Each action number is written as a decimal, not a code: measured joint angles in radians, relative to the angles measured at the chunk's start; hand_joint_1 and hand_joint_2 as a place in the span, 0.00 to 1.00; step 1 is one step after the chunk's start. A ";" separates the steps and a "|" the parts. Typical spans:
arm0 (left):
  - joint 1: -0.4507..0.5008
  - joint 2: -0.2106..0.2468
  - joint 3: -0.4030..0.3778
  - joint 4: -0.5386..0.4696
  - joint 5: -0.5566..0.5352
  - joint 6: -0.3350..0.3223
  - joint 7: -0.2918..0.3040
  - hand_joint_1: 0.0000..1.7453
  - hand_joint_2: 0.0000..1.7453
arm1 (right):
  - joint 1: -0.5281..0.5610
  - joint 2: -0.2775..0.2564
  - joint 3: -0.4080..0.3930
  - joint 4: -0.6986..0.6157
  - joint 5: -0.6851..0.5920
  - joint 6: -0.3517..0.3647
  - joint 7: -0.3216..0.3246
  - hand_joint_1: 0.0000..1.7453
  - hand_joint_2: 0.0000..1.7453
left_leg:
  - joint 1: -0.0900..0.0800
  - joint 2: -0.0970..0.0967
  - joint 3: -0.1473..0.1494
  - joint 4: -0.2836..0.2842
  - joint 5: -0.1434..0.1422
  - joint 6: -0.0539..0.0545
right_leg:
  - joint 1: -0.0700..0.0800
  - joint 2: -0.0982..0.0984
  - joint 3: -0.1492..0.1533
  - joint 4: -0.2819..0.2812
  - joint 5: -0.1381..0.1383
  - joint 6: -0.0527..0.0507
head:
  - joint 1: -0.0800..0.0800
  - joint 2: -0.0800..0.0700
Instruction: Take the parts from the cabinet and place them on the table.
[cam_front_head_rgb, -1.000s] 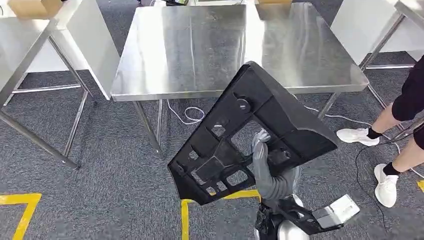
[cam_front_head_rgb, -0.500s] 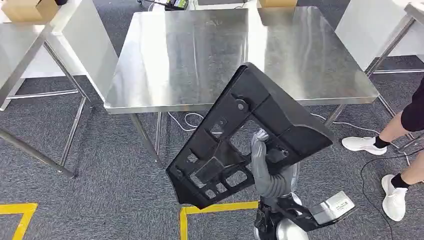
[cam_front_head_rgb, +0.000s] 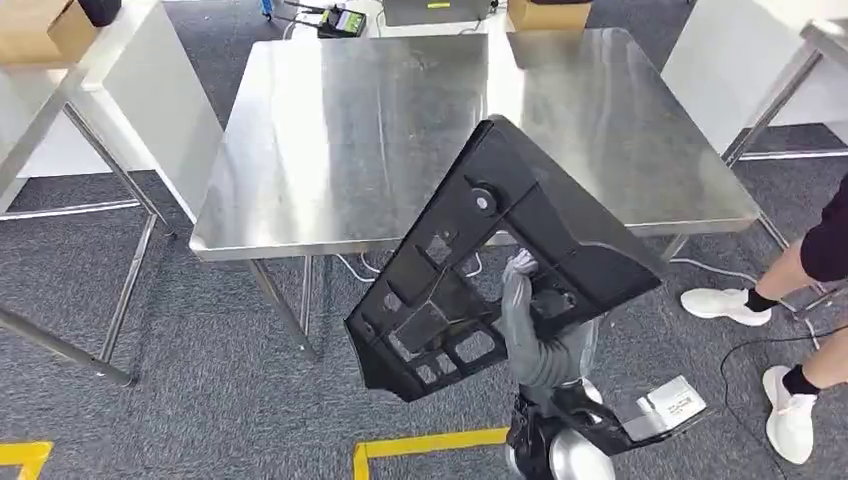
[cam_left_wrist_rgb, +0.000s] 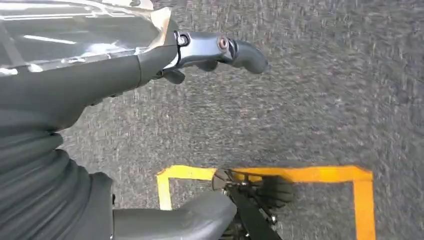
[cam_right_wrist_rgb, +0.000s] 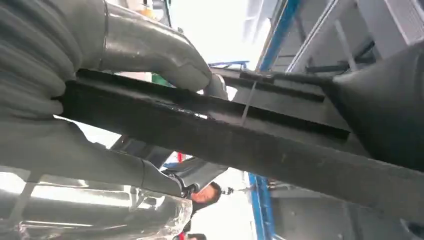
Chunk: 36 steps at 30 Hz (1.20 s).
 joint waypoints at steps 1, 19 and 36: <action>0.001 -0.001 0.000 0.000 0.000 0.000 0.000 0.00 1.00 | -0.005 -0.001 0.000 0.001 -0.001 -0.002 0.000 1.00 1.00 | 0.006 -0.004 0.035 -0.014 0.030 0.011 | 0.009 -0.002 -0.002 0.019 -0.017 0.004 | -0.001 0.000; -0.003 -0.006 0.003 0.005 0.000 0.003 -0.001 0.00 1.00 | -0.032 -0.016 0.008 0.029 -0.007 -0.040 -0.005 1.00 1.00 | 0.015 -0.002 0.058 0.178 -0.053 -0.027 | -0.008 -0.010 -0.131 0.007 0.088 -0.045 | 0.013 0.000; 0.000 -0.016 0.003 0.007 -0.003 0.003 -0.029 0.00 1.00 | -0.373 -0.094 -0.048 0.076 0.308 -0.190 0.170 1.00 1.00 | 0.015 0.008 0.036 -0.014 0.043 0.016 | -0.006 -0.005 -0.212 0.261 -0.088 -0.005 | 0.015 0.000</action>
